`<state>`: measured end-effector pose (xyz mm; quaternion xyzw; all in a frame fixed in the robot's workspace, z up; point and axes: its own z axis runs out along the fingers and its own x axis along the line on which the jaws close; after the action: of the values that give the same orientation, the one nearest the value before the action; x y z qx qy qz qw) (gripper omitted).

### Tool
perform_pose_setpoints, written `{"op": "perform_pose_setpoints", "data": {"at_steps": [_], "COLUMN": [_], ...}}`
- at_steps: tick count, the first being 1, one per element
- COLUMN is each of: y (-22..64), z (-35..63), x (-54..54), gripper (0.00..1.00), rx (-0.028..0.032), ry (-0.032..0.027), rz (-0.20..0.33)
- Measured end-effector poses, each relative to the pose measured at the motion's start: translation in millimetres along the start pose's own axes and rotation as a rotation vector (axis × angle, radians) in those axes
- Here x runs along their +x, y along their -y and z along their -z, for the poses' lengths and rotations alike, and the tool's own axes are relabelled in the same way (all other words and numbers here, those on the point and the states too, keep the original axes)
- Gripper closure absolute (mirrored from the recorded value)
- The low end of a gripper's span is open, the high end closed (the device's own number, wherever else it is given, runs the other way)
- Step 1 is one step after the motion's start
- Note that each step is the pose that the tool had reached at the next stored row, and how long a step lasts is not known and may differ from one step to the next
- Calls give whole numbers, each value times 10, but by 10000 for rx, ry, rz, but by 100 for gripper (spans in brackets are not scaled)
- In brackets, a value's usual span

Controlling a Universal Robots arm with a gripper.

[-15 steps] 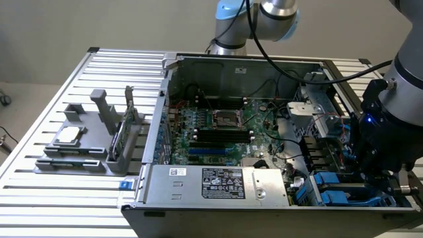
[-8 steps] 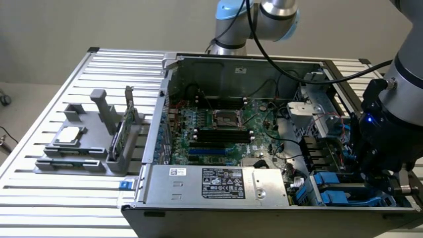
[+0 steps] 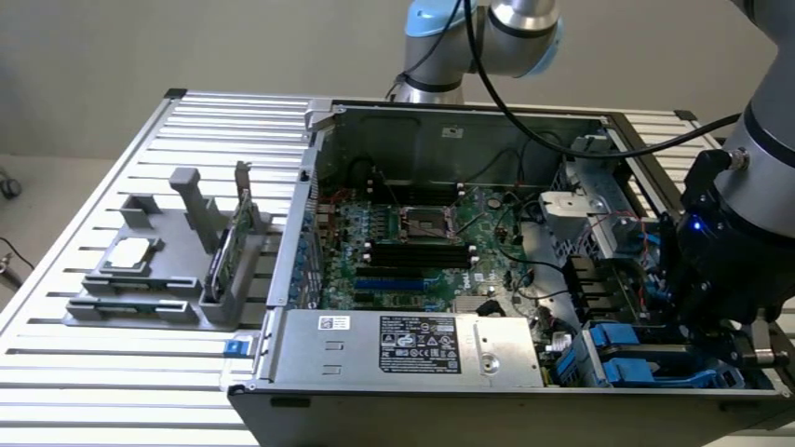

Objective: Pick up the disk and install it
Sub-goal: 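Insert the first disk wire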

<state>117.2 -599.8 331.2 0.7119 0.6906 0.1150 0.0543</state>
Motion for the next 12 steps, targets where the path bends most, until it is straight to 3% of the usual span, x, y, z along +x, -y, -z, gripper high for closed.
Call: {"op": "perform_pose_setpoints", "data": {"at_steps": [9, 11, 12], "y": [7, 4, -3], "z": [-32, -23, 3], "x": [-3, -2, 1], "gripper": [83, 82, 76], "rx": [0, -1, -1], "ry": [1, -17, -14], "rz": [1, -2, -1]}}
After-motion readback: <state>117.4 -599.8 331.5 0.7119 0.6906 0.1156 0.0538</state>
